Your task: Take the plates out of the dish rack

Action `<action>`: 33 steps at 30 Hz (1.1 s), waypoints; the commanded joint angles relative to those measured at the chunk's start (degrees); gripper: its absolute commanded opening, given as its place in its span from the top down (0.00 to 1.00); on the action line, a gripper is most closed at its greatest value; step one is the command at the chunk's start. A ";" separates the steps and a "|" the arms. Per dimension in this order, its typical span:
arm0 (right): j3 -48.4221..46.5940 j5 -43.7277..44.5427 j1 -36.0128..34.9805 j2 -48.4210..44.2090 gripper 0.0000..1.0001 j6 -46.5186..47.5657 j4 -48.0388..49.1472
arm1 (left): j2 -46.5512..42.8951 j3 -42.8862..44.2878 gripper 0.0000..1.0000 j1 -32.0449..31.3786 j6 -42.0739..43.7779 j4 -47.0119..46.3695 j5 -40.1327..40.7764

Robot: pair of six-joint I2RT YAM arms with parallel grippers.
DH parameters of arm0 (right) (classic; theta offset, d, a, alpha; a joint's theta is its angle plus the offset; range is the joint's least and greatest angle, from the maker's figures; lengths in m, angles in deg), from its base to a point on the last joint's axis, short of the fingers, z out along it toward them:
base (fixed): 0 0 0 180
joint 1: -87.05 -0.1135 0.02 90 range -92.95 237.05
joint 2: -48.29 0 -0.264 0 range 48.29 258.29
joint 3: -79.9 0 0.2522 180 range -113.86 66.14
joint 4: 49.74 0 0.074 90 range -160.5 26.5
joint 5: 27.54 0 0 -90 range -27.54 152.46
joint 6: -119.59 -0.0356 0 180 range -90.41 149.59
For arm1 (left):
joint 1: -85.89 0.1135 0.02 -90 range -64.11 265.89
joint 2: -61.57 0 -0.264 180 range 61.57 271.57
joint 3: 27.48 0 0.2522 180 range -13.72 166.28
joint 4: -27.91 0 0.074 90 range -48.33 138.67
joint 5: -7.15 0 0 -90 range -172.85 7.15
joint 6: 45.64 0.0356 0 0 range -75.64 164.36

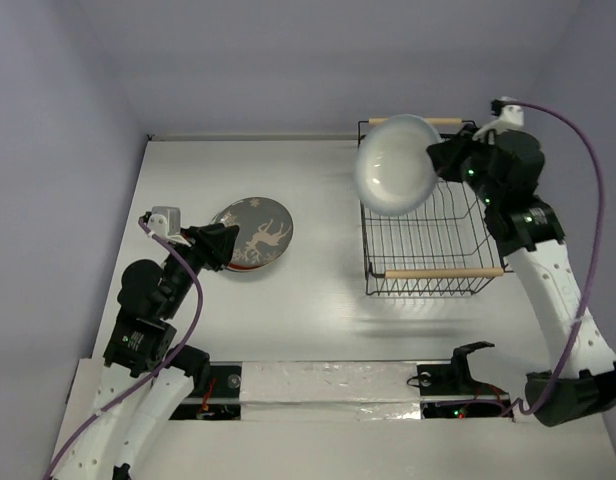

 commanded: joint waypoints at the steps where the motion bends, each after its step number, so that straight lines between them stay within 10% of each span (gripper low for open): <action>1: 2.20 -11.46 -7.45 4.48 1.00 -8.54 20.45 | 0.71 1.65 0.63 0.95 0.54 -2.05 0.22; 12: 3.53 -14.46 -21.08 26.01 1.00 -23.76 46.46 | 2.91 1.56 0.57 0.96 0.54 -2.40 -0.57; 33: -1.04 -11.91 -27.95 52.13 1.00 -38.97 60.38 | 4.14 1.56 0.50 0.96 0.63 -2.49 -1.09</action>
